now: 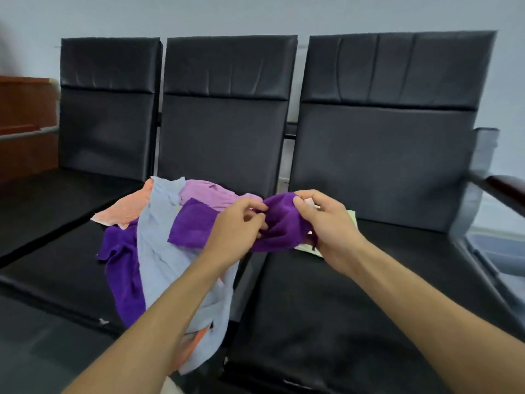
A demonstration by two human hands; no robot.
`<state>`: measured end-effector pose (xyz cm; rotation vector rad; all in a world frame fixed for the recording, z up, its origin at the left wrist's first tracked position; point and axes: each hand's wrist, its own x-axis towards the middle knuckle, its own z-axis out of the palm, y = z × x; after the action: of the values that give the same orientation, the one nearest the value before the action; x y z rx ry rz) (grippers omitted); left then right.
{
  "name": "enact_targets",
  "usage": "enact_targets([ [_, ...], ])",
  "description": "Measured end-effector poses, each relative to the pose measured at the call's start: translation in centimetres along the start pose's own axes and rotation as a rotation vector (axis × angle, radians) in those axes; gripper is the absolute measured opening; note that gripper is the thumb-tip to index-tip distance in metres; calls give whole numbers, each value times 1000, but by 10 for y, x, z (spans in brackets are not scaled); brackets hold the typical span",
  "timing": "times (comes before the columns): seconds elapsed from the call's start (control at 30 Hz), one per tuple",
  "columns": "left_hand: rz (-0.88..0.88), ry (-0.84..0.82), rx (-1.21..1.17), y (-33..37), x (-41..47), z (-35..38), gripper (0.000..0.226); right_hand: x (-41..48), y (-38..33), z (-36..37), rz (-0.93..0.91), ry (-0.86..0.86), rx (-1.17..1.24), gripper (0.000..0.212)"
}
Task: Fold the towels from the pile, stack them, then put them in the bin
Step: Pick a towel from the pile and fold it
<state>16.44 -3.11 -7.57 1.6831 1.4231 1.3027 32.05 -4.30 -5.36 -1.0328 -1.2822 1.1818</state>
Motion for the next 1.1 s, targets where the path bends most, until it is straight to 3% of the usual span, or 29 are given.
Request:
enact_targets([
  [0.2,218,-474,414,22,-24,78,60,-61,20,-100,-40,-20,-285,17],
  [0.37,212,-701,233,33,-34,120,17,-75,21,-150,-76,-30,-457,19],
  [0.47,133,-754,32,41,-40,132,15,-79,9,-171,-172,-31,-574,10],
  [0.57,121,-801,-34,50,-47,137,13,-89,5,-191,-135,-61,-565,2],
  [0.77,244,-811,155,42,-56,139,14,-92,14,-215,-132,-2,-977,17],
  [0.87,270,-817,299,31,-57,139,16,-90,18,-211,-141,59,-1058,18],
  [0.93,305,-818,389,27,-57,138,23,-86,21,-206,-135,144,-938,23],
  [1.03,312,-808,377,26,-53,132,22,-81,26,-197,-59,216,-393,29],
  [1.1,274,-822,282,25,-49,129,14,-80,28,-196,25,222,-205,22],
])
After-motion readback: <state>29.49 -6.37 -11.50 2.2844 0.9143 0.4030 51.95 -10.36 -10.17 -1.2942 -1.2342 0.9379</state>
